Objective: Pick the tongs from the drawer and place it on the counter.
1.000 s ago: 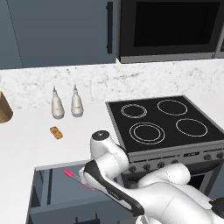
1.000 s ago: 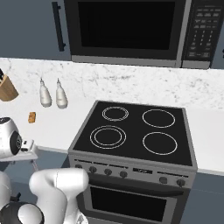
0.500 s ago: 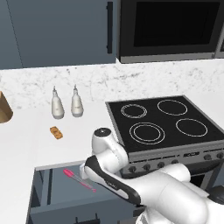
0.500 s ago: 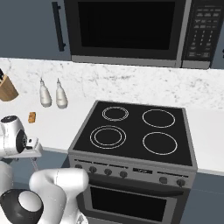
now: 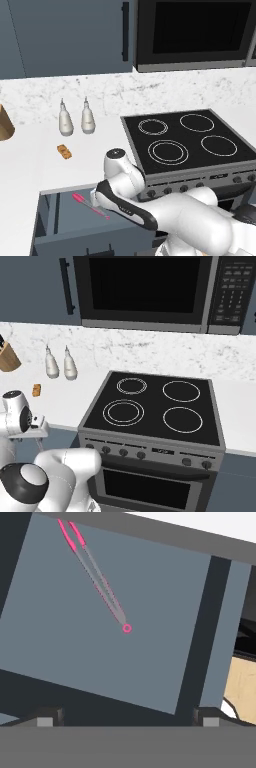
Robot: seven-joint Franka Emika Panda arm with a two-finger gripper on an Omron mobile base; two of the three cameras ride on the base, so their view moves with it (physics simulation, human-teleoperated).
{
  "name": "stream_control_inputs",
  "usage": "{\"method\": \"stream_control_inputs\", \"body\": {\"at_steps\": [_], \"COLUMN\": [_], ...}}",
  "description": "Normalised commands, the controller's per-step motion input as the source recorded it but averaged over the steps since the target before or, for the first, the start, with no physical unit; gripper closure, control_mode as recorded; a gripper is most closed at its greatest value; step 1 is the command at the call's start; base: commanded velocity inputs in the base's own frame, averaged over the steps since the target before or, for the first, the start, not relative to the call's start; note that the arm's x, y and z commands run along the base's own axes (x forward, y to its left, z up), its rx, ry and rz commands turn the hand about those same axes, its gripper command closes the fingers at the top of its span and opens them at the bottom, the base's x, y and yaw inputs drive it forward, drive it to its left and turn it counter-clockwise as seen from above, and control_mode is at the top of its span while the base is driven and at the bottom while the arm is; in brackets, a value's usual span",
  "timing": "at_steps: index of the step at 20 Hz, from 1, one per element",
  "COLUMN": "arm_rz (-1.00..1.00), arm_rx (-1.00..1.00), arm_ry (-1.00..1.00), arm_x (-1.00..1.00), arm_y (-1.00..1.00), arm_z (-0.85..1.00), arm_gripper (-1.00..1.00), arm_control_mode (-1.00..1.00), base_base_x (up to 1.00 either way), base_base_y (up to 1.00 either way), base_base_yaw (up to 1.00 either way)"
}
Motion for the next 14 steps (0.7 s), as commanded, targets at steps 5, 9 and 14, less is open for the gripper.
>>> {"method": "stream_control_inputs", "body": {"at_steps": [5, 9, 14], "arm_rz": [0.0, -0.02, -0.07], "arm_rx": [0.0, 0.0, 0.0], "arm_ry": [0.0, 0.0, 0.0], "arm_x": [0.0, 0.0, 0.01], "arm_y": [0.07, 0.09, 0.1], "arm_z": [-0.25, -0.25, -0.22], "arm_gripper": [-1.0, -1.0, -1.0], "arm_control_mode": [-1.0, -1.0, -1.0], "base_base_x": [0.0, 0.0, 0.0], "base_base_y": [0.0, 0.0, 0.0], "base_base_yaw": [0.0, 0.0, 0.0]}}
